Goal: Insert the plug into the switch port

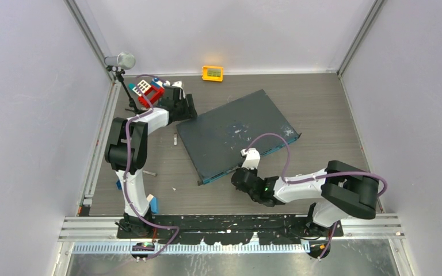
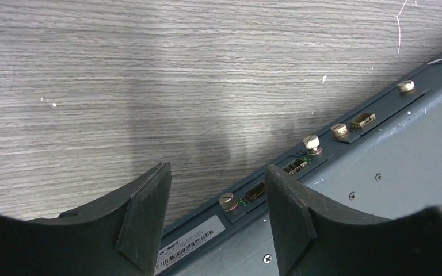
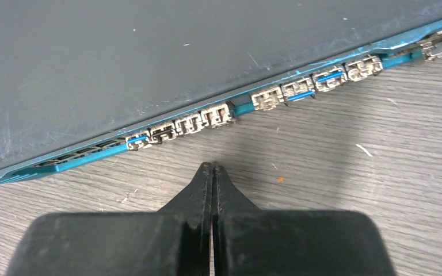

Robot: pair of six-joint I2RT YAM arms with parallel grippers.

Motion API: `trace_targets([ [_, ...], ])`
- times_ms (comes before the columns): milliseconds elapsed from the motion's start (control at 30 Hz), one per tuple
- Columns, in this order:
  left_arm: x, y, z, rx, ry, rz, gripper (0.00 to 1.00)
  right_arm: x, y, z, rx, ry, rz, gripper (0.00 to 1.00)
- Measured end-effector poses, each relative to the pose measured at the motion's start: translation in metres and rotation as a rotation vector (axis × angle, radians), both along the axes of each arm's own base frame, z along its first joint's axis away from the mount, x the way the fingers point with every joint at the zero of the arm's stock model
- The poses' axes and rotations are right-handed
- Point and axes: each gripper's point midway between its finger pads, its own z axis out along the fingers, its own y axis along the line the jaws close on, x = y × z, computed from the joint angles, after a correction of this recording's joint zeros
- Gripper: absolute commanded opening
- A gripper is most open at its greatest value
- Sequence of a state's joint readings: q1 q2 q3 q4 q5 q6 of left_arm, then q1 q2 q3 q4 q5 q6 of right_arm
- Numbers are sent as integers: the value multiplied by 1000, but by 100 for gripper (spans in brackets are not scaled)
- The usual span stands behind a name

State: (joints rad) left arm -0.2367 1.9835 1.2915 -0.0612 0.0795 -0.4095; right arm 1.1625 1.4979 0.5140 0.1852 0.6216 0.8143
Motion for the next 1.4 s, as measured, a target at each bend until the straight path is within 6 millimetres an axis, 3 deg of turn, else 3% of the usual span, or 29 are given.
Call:
trace_targets([
  [200, -2, -1, -1, -3, 8, -5, 63, 0, -4, -1, 0, -4, -13, 0],
  [533, -2, -1, -1, -3, 9, -6, 63, 16, 11, -1, -6, -6, -4, 0],
  [867, -1, 0, -1, 0, 7, -3, 63, 13, 7, 4, -40, 20, 44, 0],
  [967, -3, 0, 0, 0, 2, -4, 63, 5, -3, 22, -8, 15, 66, 1],
  [1200, -15, 0, 13, -1, -35, -5, 72, -16, -14, 92, 171, -39, 144, 2],
  [1400, -14, -6, 26, 69, -26, 13, 78, -26, -33, 103, 181, -51, 158, 5],
])
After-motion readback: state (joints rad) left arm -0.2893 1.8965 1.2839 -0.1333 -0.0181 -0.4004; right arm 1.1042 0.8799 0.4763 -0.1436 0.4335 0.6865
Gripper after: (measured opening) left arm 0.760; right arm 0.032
